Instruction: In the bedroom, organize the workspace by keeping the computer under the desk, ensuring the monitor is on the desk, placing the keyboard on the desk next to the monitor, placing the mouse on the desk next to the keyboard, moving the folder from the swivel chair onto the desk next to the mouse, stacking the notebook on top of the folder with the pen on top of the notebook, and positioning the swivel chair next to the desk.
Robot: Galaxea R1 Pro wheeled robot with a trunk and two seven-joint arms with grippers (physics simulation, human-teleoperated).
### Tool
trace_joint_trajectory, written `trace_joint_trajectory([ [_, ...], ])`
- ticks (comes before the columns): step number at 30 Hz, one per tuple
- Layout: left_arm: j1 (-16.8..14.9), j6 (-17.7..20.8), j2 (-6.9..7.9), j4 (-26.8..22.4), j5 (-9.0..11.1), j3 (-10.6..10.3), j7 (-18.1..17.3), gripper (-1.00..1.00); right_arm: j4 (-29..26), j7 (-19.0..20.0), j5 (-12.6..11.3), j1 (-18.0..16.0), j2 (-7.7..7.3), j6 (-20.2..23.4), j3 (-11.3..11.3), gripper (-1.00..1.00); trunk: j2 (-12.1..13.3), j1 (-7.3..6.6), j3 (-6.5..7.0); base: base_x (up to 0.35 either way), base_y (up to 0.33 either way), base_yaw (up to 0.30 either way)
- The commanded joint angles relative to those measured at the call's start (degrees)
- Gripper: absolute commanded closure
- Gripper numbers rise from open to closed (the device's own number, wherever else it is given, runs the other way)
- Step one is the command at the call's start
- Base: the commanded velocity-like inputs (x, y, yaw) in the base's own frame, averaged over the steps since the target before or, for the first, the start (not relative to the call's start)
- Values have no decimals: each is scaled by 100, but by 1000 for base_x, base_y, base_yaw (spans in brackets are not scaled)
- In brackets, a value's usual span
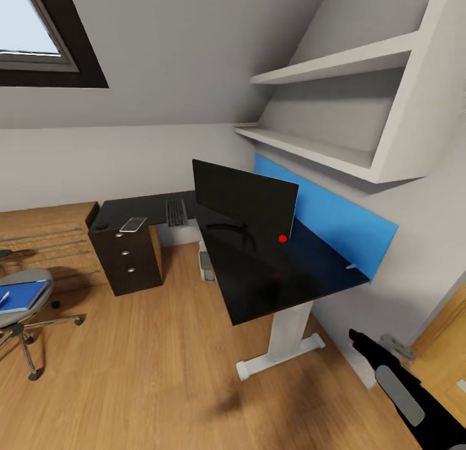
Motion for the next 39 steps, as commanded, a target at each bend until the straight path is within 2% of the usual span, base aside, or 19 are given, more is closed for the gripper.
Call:
trace_joint_trajectory([
  [1, -2, -92, 5, -10, 61, -34, 38, -100, -69, -190, -29, -105, -49, 193, 21, -100, -12, 4, -12, 0, -12, 0],
  [3, -2, -267, 3, -6, 65, -26, 38, -100, -124, -445, -10, -428, -122, 536, 26, -100, -12, 4, -12, 0, -8, 0],
  [8, -3, -428, 3, -3, 68, -20, 38, -100, -114, -601, 196, -839, -167, 809, 74, -100, -12, 4, -12, 6, -3, 0],
  [12, -2, -461, 3, -2, 69, -19, 38, -100, -129, -526, 334, -929, -135, 856, 124, -100, -12, 4, -12, 115, -1, 0],
  [15, -1, -471, 3, -2, 68, -18, 33, -100, -144, -469, 408, -966, 8, 868, 165, -100, -12, 4, -12, 244, 0, 0],
  [16, -2, -474, 3, -2, 64, -18, 31, -100, -163, -447, 439, -981, 113, 874, 186, -100, -12, 4, -12, 296, 0, 0],
  [18, -1, -475, 3, -2, 62, -18, 30, -100, -172, -437, 449, -986, 162, 875, 199, -100, -12, 4, -12, 297, 0, 0],
  [25, -2, -476, 3, -2, 61, -20, 30, -100, -179, -423, 516, -990, 205, 877, 285, -100, -12, 4, -12, 197, 0, 0],
  [26, -2, -470, 3, -2, 59, -33, 24, -100, -180, -417, 700, -991, 209, 869, 411, -100, -12, 4, -12, 192, -50, 0],
  [27, -2, -466, 3, -2, 60, -36, 23, -100, -180, -416, 738, -989, 209, 862, 424, -100, -12, 4, -12, 217, -68, 0],
  [32, -2, -456, 167, 161, 146, 129, -138, -100, -18, -254, 886, -886, 373, 700, 581, -100, -12, 4, -12, 0, 0, 0],
  [35, -2, -465, 264, 258, 136, 228, -234, -100, 35, -158, 979, -889, 470, 603, 558, -100, -12, 4, -12, 0, 0, 0],
  [39, -1, -545, 395, 387, 104, 361, -102, -100, -94, -161, 1096, -912, 427, 606, 501, -100, -12, 4, -12, 0, 0, 0],
])
